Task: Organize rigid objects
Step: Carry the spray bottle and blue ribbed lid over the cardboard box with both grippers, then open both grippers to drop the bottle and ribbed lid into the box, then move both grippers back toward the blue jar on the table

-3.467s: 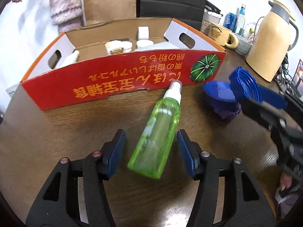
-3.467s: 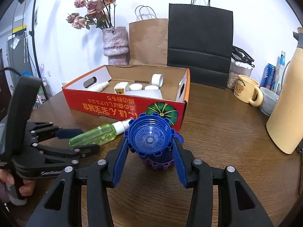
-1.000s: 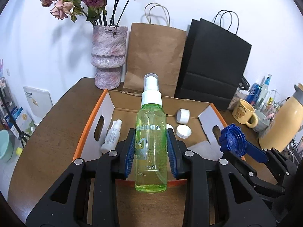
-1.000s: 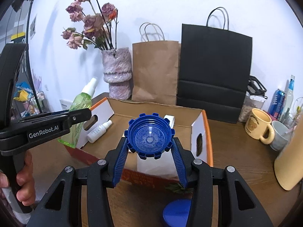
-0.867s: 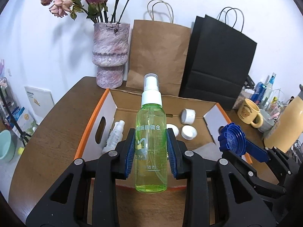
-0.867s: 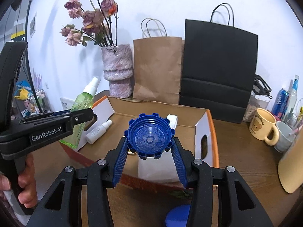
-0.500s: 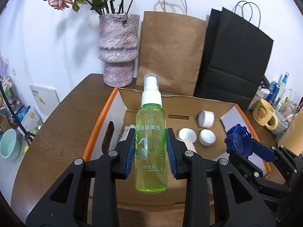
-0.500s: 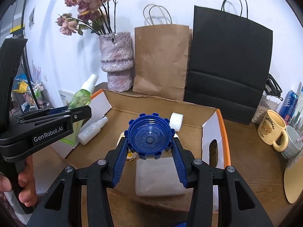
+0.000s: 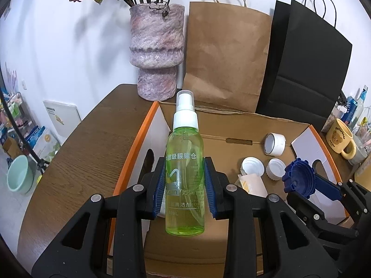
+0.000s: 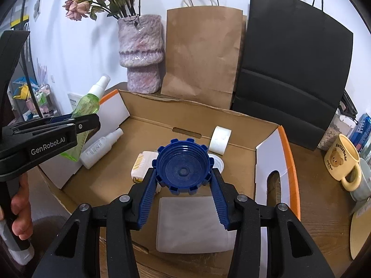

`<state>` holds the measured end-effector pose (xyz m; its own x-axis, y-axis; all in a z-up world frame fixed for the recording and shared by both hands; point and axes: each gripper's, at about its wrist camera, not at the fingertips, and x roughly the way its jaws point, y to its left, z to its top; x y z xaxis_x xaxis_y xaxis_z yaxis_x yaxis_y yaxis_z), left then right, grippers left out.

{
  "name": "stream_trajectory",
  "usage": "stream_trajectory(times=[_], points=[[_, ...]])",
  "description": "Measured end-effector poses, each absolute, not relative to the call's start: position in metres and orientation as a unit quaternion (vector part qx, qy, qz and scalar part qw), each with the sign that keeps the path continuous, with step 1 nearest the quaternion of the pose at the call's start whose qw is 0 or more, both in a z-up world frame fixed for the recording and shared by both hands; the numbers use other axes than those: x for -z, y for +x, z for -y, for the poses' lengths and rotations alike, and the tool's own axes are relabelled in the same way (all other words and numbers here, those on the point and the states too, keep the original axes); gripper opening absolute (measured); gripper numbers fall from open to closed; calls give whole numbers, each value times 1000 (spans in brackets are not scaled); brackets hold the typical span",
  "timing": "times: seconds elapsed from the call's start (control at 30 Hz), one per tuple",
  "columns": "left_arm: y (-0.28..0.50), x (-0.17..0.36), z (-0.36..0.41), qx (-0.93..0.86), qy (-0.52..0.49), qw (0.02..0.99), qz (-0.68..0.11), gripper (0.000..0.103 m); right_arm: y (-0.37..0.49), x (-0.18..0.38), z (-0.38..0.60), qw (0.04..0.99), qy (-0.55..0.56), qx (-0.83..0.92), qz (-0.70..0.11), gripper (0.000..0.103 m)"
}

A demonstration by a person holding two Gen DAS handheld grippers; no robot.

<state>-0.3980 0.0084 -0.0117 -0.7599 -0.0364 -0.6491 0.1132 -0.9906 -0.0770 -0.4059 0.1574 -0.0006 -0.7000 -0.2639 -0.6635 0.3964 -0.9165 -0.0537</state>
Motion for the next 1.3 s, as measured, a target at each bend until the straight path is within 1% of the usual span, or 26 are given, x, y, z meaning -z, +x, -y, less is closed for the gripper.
stream_trajectory(times=[0.1,0.13,0.17,0.2,0.23,0.27,0.33,0.4,0.43,0.93,1.3], points=[[-399,11,-10,935,347,42,-52,27,-406,2,-158,178,346,916,-96,52],[-399,11,-10,936,344,44,-50,28,-406,2,-158,178,347,916,-95,54],[-398,9,-10,937,342,50,-46,37,-406,2,-159,176,347,916,-95,60],[-397,8,-10,938,341,53,-45,46,-405,2,-160,173,346,917,-95,84],[-396,6,-10,940,335,56,-45,67,-405,1,-160,171,344,918,-94,98],[-394,5,-10,941,329,59,-43,84,-404,0,-161,170,341,920,-93,98],[-391,1,-11,945,319,63,-42,88,-403,-1,-161,168,339,921,-93,98],[-391,-1,-11,945,319,65,-43,101,-403,-2,-161,167,337,922,-94,98],[-391,-1,-10,945,316,65,-45,103,-402,-1,-161,167,337,922,-95,98],[-389,-2,-7,944,317,71,-52,103,-398,-5,-162,165,331,924,-98,98],[-375,-3,-2,945,311,83,-63,103,-379,-11,-173,163,321,928,-97,98]])
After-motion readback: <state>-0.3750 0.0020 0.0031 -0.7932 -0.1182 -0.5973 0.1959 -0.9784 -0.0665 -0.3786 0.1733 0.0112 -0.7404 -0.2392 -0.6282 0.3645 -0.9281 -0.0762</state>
